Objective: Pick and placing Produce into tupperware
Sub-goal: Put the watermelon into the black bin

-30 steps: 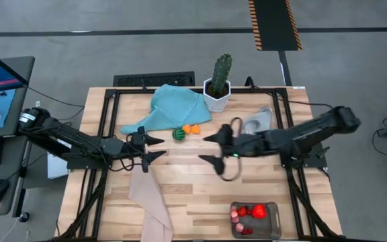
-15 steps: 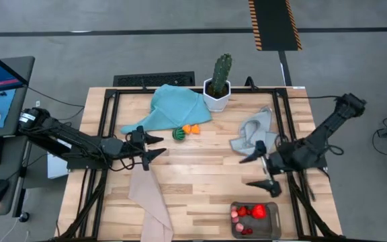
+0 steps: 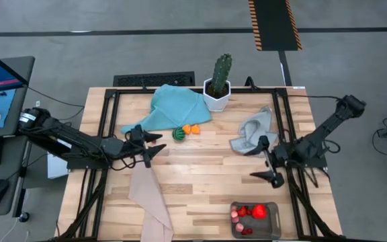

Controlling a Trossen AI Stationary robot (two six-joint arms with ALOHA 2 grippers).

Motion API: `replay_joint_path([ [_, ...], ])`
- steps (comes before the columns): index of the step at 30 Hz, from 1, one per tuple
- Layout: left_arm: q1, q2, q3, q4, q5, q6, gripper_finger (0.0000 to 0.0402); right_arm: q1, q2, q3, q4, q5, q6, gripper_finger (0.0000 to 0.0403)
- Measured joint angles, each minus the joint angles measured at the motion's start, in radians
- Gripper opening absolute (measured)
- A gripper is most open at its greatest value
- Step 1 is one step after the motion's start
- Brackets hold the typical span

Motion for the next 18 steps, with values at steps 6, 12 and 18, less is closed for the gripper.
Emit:
replay_joint_path([
  [6, 0.000, 0.000, 0.000, 0.008, -0.038, -0.001, 0.0230, -0.170, -0.146, -0.084, -0.065, -0.062, 0.006, 0.0386],
  [12, 0.000, 0.000, 0.000, 0.004, -0.039, -0.009, 0.0230, -0.334, -0.293, -0.123, -0.181, -0.109, 0.032, 0.0385],
  [18, 0.000, 0.005, 0.000, 0.009, -0.063, -0.072, 0.0230, -0.485, -0.418, -0.140, -0.325, -0.126, 0.019, 0.0385],
])
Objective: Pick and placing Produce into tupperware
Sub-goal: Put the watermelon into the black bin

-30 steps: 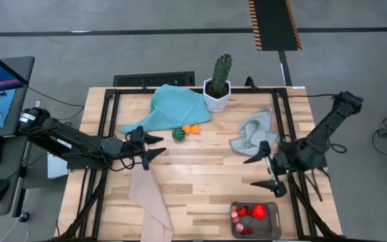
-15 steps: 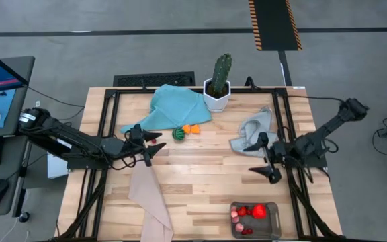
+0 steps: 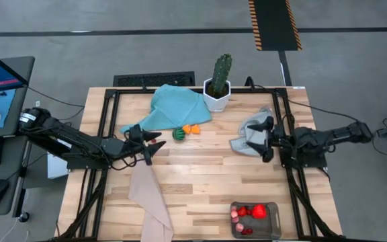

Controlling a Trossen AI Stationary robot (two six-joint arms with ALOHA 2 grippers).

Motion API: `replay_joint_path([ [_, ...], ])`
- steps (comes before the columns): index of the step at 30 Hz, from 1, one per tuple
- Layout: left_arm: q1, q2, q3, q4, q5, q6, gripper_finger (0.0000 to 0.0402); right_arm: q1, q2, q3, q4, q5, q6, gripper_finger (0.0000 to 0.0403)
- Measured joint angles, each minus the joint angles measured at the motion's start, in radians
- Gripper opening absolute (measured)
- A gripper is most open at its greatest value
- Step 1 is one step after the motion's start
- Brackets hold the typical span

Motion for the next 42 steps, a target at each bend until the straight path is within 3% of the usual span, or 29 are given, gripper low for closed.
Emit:
replay_joint_path([
  [5, 0.000, 0.032, 0.000, 0.003, -0.002, -0.132, 0.0230, -0.063, -0.045, 0.000, -0.059, 0.000, 0.065, 0.0385],
  [10, 0.018, 0.084, 0.005, 0.034, -0.078, -0.116, 0.0230, -0.086, -0.043, 0.000, -0.059, 0.000, 0.083, 0.0386],
  [15, 0.051, 0.123, 0.042, -0.016, -0.088, -0.155, 0.0230, -0.088, -0.043, 0.000, -0.059, 0.000, 0.084, 0.0386],
  [29, 0.085, 0.318, 0.246, -0.414, -0.136, -0.373, 0.0230, -0.088, -0.043, 0.000, -0.058, 0.000, 0.084, 0.0386],
  [36, 0.093, 0.460, 0.384, -0.618, -0.156, -0.618, 0.0230, -0.088, -0.043, 0.000, -0.058, 0.000, 0.084, 0.0386],
  [42, 0.093, 0.491, 0.460, -0.738, -0.127, -0.877, 0.0229, -0.088, -0.043, 0.000, -0.058, 0.001, 0.085, 0.0386],
])
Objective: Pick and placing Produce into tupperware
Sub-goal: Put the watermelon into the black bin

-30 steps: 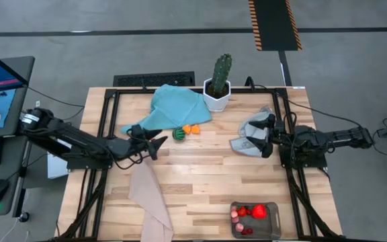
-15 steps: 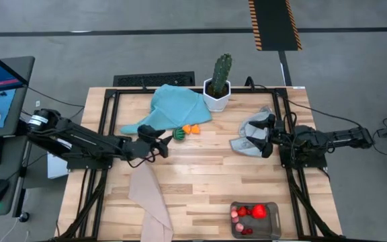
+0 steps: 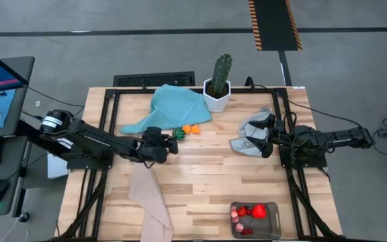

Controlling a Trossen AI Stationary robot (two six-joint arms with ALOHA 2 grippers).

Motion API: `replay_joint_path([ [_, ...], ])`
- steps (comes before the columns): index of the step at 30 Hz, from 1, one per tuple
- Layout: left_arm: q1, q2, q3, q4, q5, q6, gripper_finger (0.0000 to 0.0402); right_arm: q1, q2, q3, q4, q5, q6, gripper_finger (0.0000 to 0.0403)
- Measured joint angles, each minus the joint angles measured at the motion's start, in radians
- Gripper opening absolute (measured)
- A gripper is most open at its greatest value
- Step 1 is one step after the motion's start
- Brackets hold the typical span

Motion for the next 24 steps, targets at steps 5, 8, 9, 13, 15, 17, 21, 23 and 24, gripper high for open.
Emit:
replay_joint_path([
  [5, 0.000, 0.000, 0.030, -0.193, 0.108, -0.232, 0.0229, 0.000, 0.000, 0.000, 0.000, 0.000, 0.000, 0.0386],
  [8, 0.000, -0.001, 0.034, -0.308, 0.171, -0.364, 0.0229, 0.000, 0.000, 0.000, 0.000, 0.000, 0.000, 0.0386],
  [9, 0.001, 0.000, 0.037, -0.314, 0.161, -0.359, 0.0229, 0.000, 0.000, 0.000, 0.000, 0.000, 0.000, 0.0386],
  [13, 0.002, -0.002, 0.114, -0.420, 0.157, -0.350, 0.0229, 0.000, 0.000, 0.000, 0.000, 0.000, 0.000, 0.0386],
  [15, 0.008, -0.001, 0.143, -0.442, 0.199, -0.348, 0.0229, 0.000, 0.000, 0.000, 0.000, 0.000, 0.000, 0.0386],
  [17, 0.011, -0.001, 0.160, -0.414, 0.230, -0.297, 0.0231, 0.000, 0.000, 0.000, 0.000, 0.000, 0.000, 0.0386],
  [21, 0.011, -0.001, 0.160, -0.342, 0.220, -0.277, 0.0233, 0.000, 0.000, 0.000, 0.000, 0.000, 0.000, 0.0386],
  [23, 0.012, 0.004, 0.160, -0.365, 0.199, -0.295, 0.0235, 0.000, 0.000, 0.000, -0.001, 0.000, 0.000, 0.0386],
  [24, 0.017, 0.021, 0.160, -0.354, 0.195, -0.294, 0.0238, 0.000, 0.000, 0.000, 0.000, 0.000, 0.000, 0.0386],
])
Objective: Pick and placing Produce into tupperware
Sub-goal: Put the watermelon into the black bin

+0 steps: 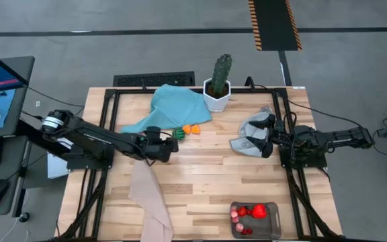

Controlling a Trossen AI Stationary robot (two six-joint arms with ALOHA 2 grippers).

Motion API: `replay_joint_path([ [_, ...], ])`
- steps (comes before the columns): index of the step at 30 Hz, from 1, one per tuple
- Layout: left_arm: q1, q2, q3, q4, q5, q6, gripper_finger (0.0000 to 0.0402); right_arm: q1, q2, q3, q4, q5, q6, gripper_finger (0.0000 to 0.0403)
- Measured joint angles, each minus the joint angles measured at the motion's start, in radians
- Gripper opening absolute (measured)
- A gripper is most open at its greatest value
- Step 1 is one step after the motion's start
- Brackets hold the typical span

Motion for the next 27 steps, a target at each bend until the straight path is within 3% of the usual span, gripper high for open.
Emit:
replay_joint_path([
  [10, 0.118, 0.166, 0.129, 0.022, 0.122, 0.067, 0.0317, 0.000, 0.011, 0.001, -0.025, 0.002, 0.001, 0.0386],
  [15, 0.147, 0.237, 0.171, 0.007, 0.144, 0.079, 0.0338, 0.000, 0.014, 0.001, -0.045, 0.002, 0.001, 0.0386],
  [27, 0.187, 0.271, 0.186, -0.005, 0.163, 0.067, 0.0397, 0.001, 0.014, 0.001, -0.079, 0.002, 0.000, 0.0386],
])
